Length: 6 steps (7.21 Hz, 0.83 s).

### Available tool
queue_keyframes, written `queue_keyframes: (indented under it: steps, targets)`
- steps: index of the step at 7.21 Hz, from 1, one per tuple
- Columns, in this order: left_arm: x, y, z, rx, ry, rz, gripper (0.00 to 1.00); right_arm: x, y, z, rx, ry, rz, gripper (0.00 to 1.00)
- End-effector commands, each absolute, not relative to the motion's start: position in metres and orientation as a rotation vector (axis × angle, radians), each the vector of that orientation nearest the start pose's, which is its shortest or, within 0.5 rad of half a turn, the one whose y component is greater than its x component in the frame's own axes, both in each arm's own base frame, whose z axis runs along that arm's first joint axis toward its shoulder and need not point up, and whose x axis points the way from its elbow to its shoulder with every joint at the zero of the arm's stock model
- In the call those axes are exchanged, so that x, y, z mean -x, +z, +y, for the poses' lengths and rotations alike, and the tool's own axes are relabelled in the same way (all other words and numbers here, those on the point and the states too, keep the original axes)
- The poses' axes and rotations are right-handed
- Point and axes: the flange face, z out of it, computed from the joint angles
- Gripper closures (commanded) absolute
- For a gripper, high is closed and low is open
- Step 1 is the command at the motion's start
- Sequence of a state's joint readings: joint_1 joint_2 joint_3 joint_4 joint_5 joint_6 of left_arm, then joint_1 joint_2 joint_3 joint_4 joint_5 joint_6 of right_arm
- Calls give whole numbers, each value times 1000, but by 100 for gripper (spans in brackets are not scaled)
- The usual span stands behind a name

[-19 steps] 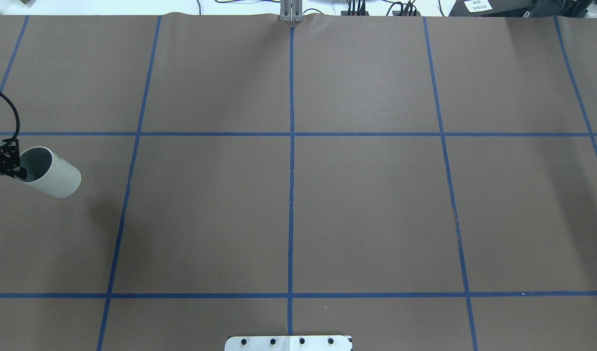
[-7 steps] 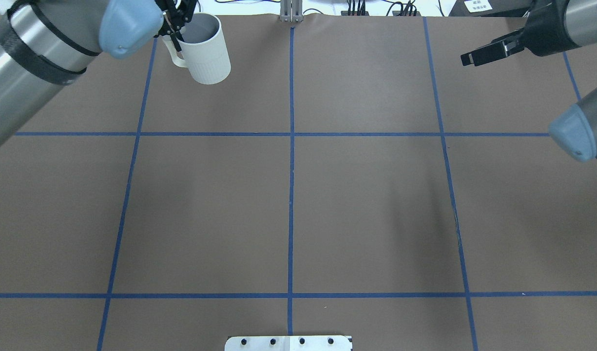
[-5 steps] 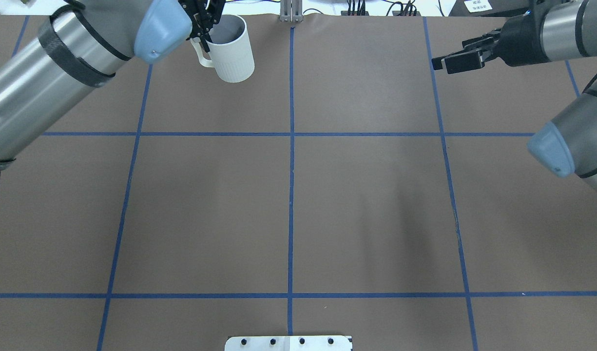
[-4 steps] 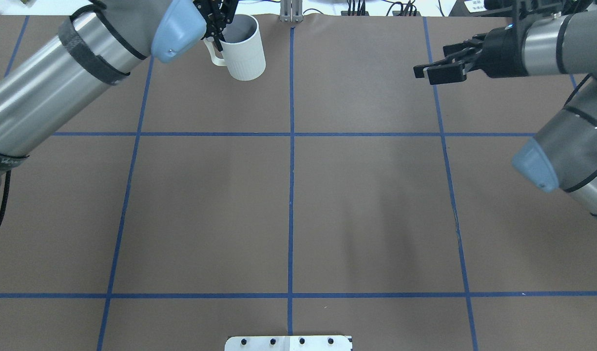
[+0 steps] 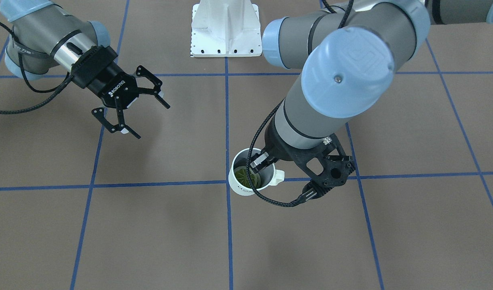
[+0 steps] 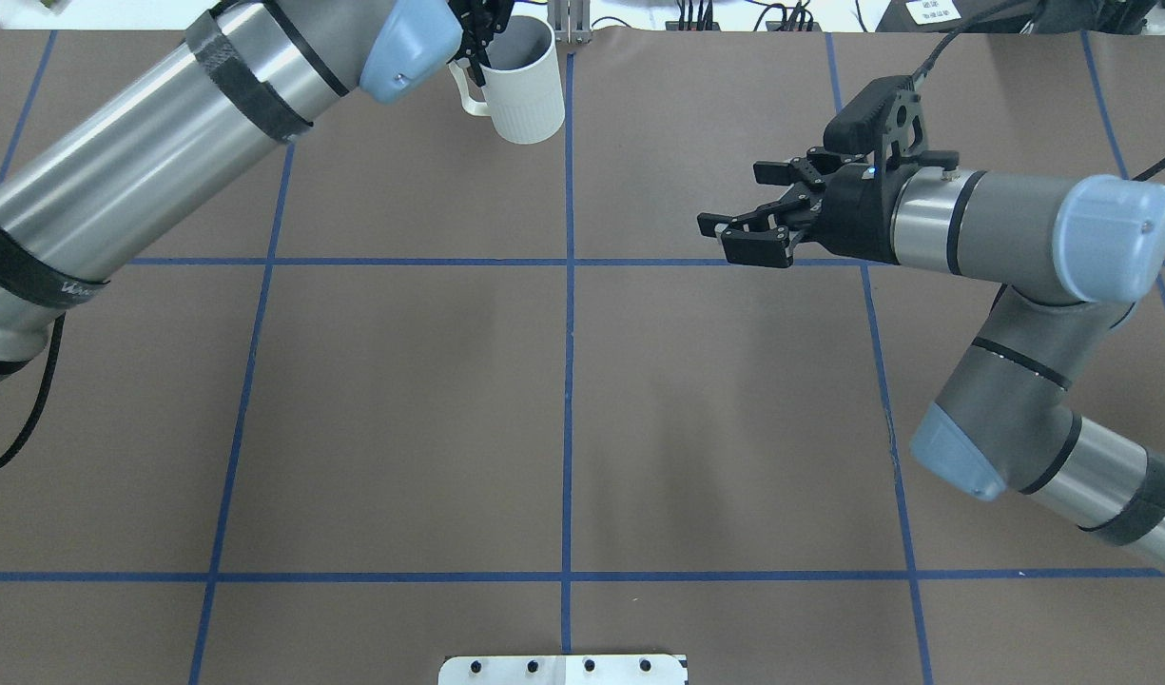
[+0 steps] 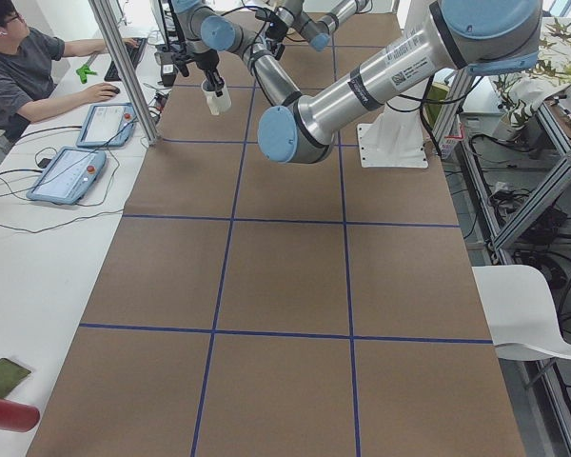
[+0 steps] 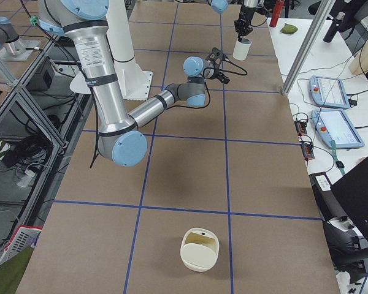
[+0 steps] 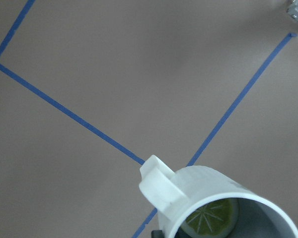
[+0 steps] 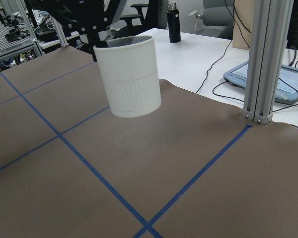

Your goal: Left arm hands cup to right arm to dump lemon

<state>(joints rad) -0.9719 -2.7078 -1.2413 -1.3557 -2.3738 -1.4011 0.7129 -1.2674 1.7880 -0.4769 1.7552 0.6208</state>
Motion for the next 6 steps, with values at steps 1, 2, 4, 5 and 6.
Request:
queue_keyframes:
  steps: [1, 2, 4, 5, 6]
  targets:
    - [-408, 59, -671, 393, -450, 926, 100, 365, 259, -440, -1125, -331, -1202, 1]
    - [-419, 55, -662, 420, -420, 939, 100, 366, 258, -440, -1127, -332, -1205, 1]
    - [-438, 43, -645, 445, -358, 977, 100, 372, 254, -435, -1121, -347, -1220, 1]
    - [-437, 38, -641, 460, -342, 992, 100, 381, 249, -433, -1115, -356, -1229, 1]
    - [-443, 33, -633, 480, -322, 1001, 100, 390, 243, -431, -1114, -361, -1236, 1]
